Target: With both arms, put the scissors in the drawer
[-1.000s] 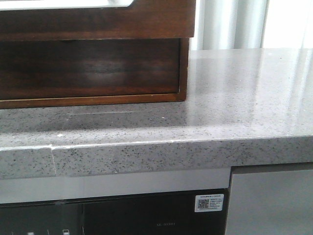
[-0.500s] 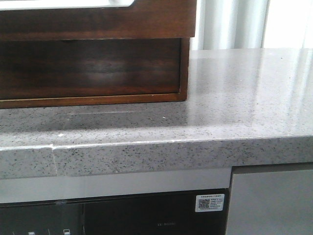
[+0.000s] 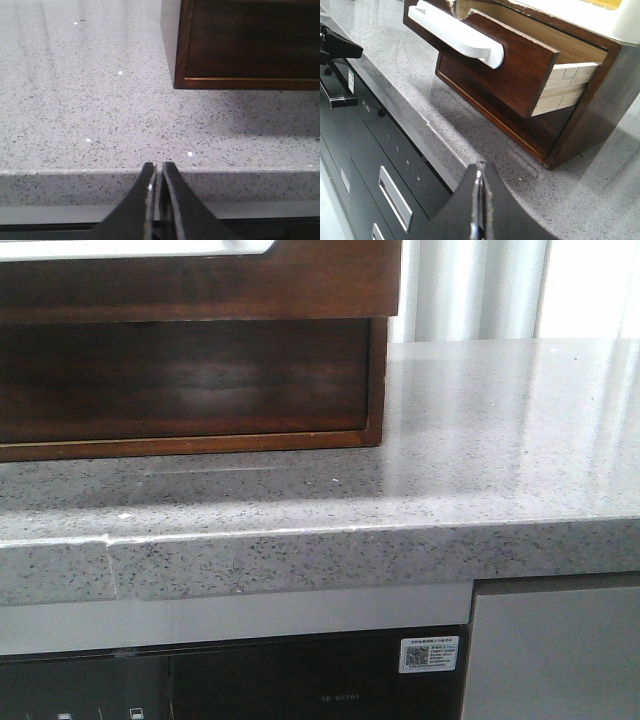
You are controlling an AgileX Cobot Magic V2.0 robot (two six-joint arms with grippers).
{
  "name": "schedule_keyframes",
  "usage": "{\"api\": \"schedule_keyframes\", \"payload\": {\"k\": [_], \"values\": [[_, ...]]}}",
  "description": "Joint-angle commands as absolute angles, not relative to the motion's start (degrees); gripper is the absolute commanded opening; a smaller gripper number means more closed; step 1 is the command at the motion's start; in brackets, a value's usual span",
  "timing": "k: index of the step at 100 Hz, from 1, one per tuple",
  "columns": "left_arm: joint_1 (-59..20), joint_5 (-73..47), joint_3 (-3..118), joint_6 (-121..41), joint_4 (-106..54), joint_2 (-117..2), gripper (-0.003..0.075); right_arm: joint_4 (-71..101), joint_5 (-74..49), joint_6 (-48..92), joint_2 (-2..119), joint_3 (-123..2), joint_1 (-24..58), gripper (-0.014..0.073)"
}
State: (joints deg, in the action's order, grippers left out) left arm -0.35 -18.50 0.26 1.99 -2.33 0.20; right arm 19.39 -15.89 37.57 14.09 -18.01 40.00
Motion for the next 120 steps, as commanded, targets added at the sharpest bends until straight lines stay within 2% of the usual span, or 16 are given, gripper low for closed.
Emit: {"api": "schedule_keyframes", "payload": {"k": [1,10,21,37,46,60,81,101,120], "values": [[-0.23,-15.71,-1.0,1.91,-2.89,2.23,-0.002,19.92,-11.4,37.48,14.42,-19.58,40.05,-0.0066],[-0.23,-15.71,-1.0,1.91,-2.89,2.23,-0.002,19.92,-9.29,37.48,14.42,-18.63,40.05,-0.0066],[-0.23,-15.71,-1.0,1.91,-2.89,2.23,-0.002,18.92,-1.2,33.71,14.42,-16.31,39.16,-0.0066],[-0.23,-15.61,-1.0,1.91,-2.89,2.23,-0.002,6.1,13.28,15.67,14.42,-10.75,35.66,-0.0066],[-0.23,-15.5,-1.0,1.91,-2.89,2.23,-0.002,1.15,17.34,6.63,14.42,-7.9,32.02,-0.0066],[-0.23,-15.5,-1.0,1.91,-2.89,2.23,-0.002,-1.99,16.05,-2.13,13.9,-5.25,25.31,-0.0066],[-0.23,-15.5,-1.0,1.91,-2.89,2.23,-0.002,-4.2,14.76,-6.92,9.57,-1.96,15.63,-0.0066],[-0.23,-15.5,-1.0,1.91,-2.89,2.23,-0.002,-4.82,13.5,-7.33,6.08,1.27,5.64,-0.0066],[-0.23,-15.5,-1.0,1.91,-2.89,2.23,-0.002,-4.82,6.49,-7.53,3.44,2.47,-1.23,-0.0066]]}}
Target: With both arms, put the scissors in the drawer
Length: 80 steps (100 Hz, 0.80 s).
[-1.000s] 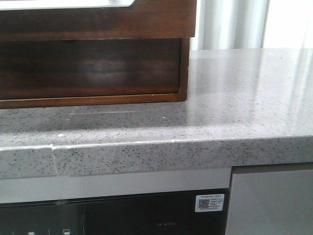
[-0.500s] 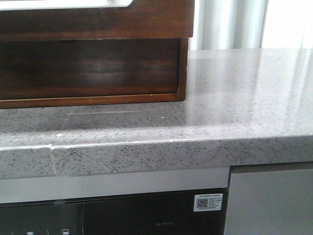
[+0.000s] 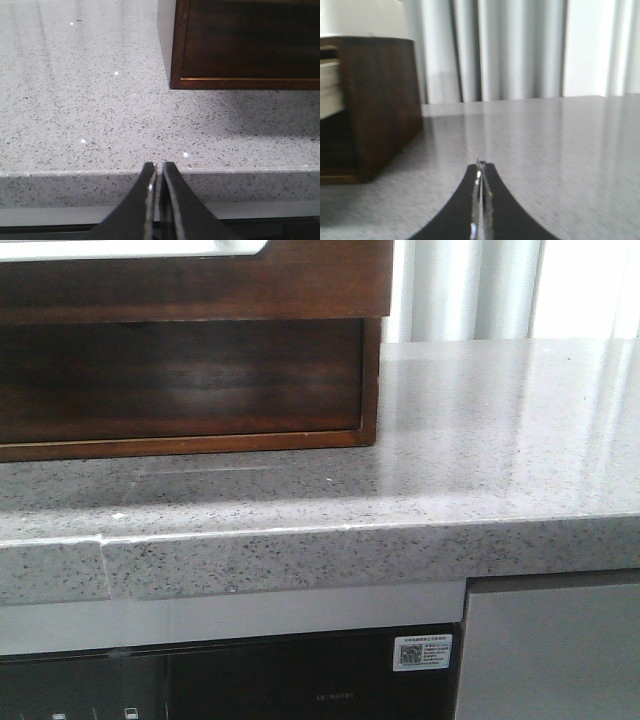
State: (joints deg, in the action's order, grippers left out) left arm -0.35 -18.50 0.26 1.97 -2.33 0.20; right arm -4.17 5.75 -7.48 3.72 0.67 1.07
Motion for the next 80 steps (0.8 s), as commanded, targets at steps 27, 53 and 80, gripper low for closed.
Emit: {"api": "schedule_keyframes", "payload": {"k": [27,53,80], "values": [[-0.23,-15.5,-1.0,1.91,-2.89,2.23,-0.002,-5.26,-6.15,-7.43,-2.24,2.47,-4.68,-0.0066],[-0.23,-15.5,-1.0,1.91,-2.89,2.13,-0.002,-5.26,-13.49,-4.72,-2.1,2.47,-5.69,-0.0066],[-0.23,-15.5,-1.0,1.91,-2.89,2.13,-0.002,-5.26,-17.53,-0.57,-2.1,2.47,-5.69,-0.0066]]}}
